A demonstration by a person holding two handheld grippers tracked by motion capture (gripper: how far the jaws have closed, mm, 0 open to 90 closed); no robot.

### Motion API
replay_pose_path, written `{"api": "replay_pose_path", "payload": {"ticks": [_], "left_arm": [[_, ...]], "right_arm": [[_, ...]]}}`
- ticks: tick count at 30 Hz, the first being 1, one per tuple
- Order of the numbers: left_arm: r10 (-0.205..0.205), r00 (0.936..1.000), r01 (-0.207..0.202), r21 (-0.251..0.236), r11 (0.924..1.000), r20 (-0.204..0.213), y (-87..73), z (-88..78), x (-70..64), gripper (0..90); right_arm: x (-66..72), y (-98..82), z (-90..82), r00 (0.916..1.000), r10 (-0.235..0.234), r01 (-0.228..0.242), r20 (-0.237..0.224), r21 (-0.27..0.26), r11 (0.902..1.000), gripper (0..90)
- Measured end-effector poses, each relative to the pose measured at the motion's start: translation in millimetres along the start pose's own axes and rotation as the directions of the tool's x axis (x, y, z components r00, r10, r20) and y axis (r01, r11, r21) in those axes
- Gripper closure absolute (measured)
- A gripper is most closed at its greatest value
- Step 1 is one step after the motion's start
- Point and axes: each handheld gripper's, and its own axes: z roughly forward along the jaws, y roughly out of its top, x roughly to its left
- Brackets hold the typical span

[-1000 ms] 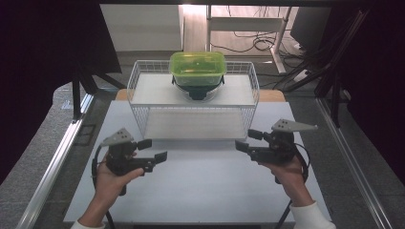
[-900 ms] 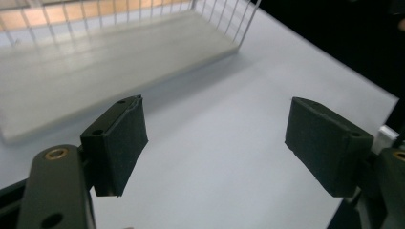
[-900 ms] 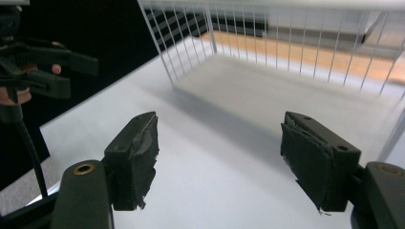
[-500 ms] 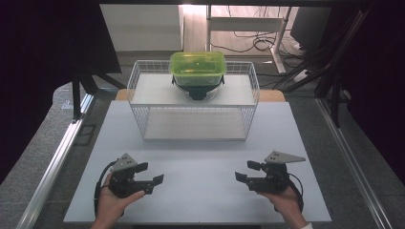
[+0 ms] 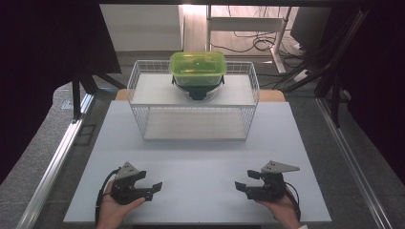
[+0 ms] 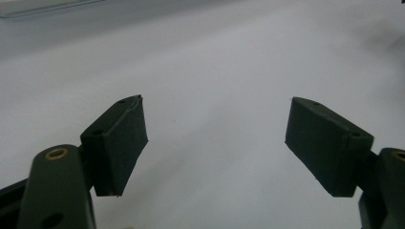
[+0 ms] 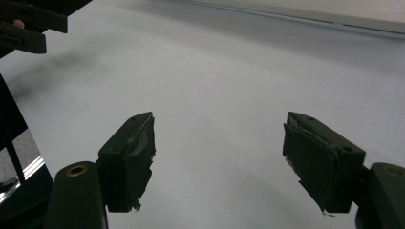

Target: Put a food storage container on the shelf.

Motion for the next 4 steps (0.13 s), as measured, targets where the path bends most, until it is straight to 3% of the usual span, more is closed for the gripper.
{"api": "replay_pose_path", "payload": {"ticks": [4], "left_arm": [[-0.009,0.9999,0.009,-0.001,1.0,-0.006,0.2,0.9,2.6,20.5]], "right_arm": [[-2.2,-0.6,-2.0,0.9999,-0.002,0.002,0.014,-0.004,1.0,24.0]]}}
